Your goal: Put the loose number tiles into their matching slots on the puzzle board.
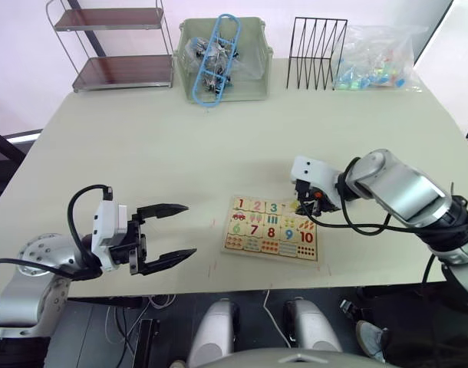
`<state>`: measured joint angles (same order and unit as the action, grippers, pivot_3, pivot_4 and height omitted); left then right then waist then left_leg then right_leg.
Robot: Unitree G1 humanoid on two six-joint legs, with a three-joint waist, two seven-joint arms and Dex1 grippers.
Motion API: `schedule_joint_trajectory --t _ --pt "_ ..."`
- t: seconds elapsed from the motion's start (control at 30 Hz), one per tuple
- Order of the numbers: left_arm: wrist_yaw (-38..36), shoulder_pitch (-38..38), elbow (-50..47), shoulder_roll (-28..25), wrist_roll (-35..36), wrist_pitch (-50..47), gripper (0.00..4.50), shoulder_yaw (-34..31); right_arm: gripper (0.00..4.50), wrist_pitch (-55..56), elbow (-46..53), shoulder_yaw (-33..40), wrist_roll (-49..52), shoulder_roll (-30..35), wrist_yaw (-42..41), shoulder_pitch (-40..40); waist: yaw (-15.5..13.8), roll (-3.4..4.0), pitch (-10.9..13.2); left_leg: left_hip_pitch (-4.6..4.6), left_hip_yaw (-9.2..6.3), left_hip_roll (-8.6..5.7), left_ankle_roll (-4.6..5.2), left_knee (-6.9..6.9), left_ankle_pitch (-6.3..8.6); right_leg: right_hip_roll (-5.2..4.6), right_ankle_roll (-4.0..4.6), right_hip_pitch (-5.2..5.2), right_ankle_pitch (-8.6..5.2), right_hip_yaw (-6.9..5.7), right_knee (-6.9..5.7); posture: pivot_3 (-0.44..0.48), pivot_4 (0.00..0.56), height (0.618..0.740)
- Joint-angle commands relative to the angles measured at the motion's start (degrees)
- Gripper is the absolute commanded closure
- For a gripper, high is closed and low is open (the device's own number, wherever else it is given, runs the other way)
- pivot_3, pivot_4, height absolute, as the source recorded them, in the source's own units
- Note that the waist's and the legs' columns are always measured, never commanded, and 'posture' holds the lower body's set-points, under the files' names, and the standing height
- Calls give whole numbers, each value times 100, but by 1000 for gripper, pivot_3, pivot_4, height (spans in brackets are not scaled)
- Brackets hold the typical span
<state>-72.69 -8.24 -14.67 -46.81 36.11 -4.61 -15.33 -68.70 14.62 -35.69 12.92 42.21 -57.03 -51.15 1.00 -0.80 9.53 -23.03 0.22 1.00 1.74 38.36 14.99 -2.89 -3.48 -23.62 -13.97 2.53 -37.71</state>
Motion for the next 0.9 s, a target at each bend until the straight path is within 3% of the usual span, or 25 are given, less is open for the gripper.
schedule_joint_trajectory --t 0.03,0.9 --pt "21 -26 -157 36 13 73 0 -152 3634 3 2 -32 -60 -33 43 -169 1 0 0 0 0 0 0 0 0 0 0 0 0 0 0 0 150 740" --pt "-14 -103 -109 42 40 112 0 -250 3634 89 -91 -231 -129 -204 123 -86 4 1 0 -3 0 0 0 -1 0 -1 1 -5 0 0 1 0 150 740"
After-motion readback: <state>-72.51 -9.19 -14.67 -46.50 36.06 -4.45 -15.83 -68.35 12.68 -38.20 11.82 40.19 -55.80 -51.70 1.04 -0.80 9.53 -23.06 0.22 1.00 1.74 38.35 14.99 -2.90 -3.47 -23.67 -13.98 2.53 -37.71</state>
